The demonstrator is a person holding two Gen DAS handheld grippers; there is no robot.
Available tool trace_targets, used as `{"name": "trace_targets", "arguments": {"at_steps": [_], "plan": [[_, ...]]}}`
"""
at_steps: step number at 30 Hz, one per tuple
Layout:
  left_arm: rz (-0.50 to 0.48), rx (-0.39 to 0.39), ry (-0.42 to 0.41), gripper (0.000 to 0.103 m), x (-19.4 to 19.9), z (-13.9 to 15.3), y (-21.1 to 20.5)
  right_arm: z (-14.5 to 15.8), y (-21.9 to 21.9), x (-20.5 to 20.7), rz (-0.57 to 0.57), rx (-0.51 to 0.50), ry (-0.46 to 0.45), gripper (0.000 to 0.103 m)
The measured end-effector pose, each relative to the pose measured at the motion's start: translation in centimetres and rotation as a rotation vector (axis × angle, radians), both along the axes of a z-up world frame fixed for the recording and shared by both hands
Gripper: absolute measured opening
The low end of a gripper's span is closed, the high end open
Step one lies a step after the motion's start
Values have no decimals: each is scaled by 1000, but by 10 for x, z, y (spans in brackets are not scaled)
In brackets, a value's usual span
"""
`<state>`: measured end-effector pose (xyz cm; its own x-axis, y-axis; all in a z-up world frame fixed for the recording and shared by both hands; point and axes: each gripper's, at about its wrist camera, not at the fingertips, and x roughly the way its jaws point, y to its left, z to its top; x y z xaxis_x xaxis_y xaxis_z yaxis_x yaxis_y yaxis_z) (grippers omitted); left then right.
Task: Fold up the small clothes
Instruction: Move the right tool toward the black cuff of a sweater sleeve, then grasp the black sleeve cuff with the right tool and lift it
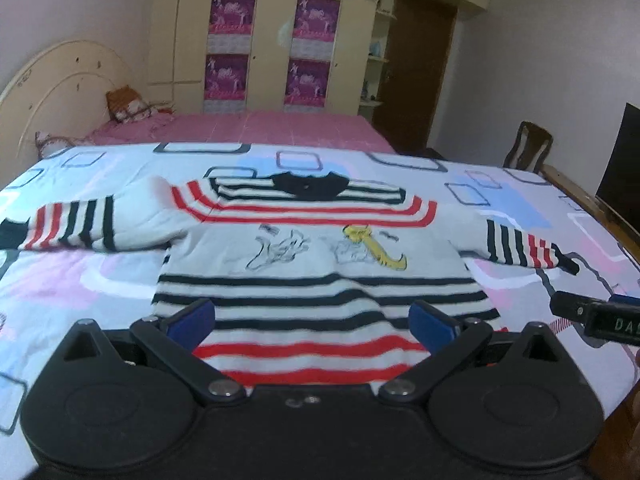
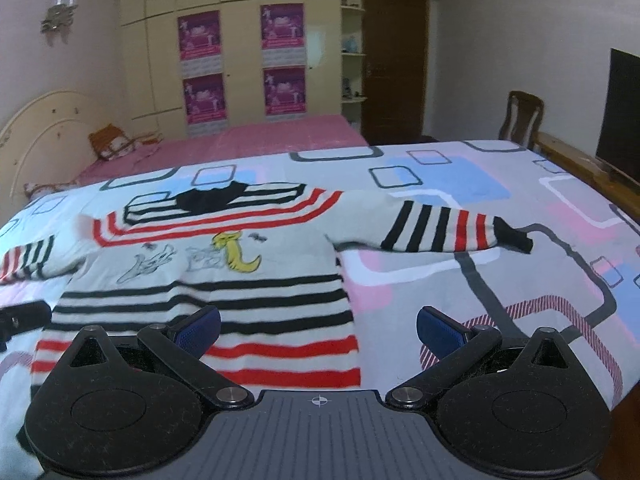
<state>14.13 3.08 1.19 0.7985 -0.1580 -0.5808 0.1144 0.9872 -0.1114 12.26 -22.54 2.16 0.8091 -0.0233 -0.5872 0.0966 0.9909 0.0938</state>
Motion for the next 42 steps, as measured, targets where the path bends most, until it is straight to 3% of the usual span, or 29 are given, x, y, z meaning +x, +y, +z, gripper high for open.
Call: {"name": "trace_targets", "arguments": {"at_steps": [8, 14, 19, 26, 28, 35, 38, 42], "plan": [[-48, -17, 88, 103, 36, -14, -21, -8, -29, 33, -46, 7, 26, 103], [-44, 46, 64, 103, 68, -16, -50, -19, -72, 70, -72, 40, 36, 103], [-74, 13, 93, 103, 107, -22, -80, -37, -130, 111, -113, 119, 25, 103], [-104, 65, 154, 103, 159, -41, -137, -81, -230, 162, -264, 276, 31, 101], [-103, 69, 158, 103, 170, -44, -148, -94, -255, 176, -296, 331, 51, 53], [-71, 109, 202, 103, 199, -56, -162, -133, -314, 196, -409, 515, 81, 53], [-59, 122, 217, 103, 205, -61, -162, -136, -324, 198, -423, 537, 55, 53], [-31, 118, 229, 103, 213, -64, -153, -137, -334, 197, -466, 512, 55, 22]]}}
